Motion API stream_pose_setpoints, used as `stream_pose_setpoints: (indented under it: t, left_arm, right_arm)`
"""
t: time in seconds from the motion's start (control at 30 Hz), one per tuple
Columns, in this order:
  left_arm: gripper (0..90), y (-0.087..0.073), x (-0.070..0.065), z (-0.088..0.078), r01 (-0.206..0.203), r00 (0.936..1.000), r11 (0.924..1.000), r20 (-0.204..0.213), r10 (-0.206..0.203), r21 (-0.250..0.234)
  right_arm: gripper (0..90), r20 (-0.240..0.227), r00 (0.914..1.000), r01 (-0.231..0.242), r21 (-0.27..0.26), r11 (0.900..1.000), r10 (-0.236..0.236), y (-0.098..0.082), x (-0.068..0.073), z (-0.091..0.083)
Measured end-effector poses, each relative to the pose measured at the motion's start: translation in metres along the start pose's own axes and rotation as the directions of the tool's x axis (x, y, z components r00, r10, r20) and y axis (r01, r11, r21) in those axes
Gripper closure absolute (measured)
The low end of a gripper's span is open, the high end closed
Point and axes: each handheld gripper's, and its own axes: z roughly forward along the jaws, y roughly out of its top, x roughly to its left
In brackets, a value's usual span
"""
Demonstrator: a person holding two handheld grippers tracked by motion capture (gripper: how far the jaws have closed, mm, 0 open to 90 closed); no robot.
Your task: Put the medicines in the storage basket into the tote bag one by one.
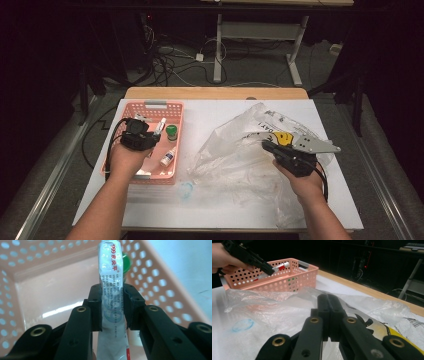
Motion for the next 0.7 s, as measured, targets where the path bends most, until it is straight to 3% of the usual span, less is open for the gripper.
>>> stream_pose_setpoints:
  t: [0.3,0.47,0.6,0.7]
  left_arm:
    - [69.6,-0.011,-0.018,-0.016,-0.022,0.9993,0.9934,0.029,0.026,-0.112]
    - [69.6,-0.02,-0.036,-0.027,-0.051,0.9962,0.9793,0.059,0.063,-0.196]
    - [69.6,-0.028,-0.047,-0.033,-0.036,0.9921,0.9666,0.107,0.065,-0.254]
    - [69.6,-0.033,-0.054,-0.036,-0.031,0.991,0.9556,0.116,0.067,-0.293]
  right_arm:
    - [90.0,-0.008,1.0,0.004,0.005,1.0,-0.004,-0.001,0.002,0.002]
    - [90.0,-0.022,0.9997,-0.011,0.014,1.0,0.011,-0.001,0.002,0.003]
    - [90.0,-0.024,0.9997,-0.008,0.012,1.0,0.008,-0.001,0.002,0.002]
    - [90.0,-0.024,0.9997,-0.009,0.013,1.0,0.009,0.0,0.003,0.002]
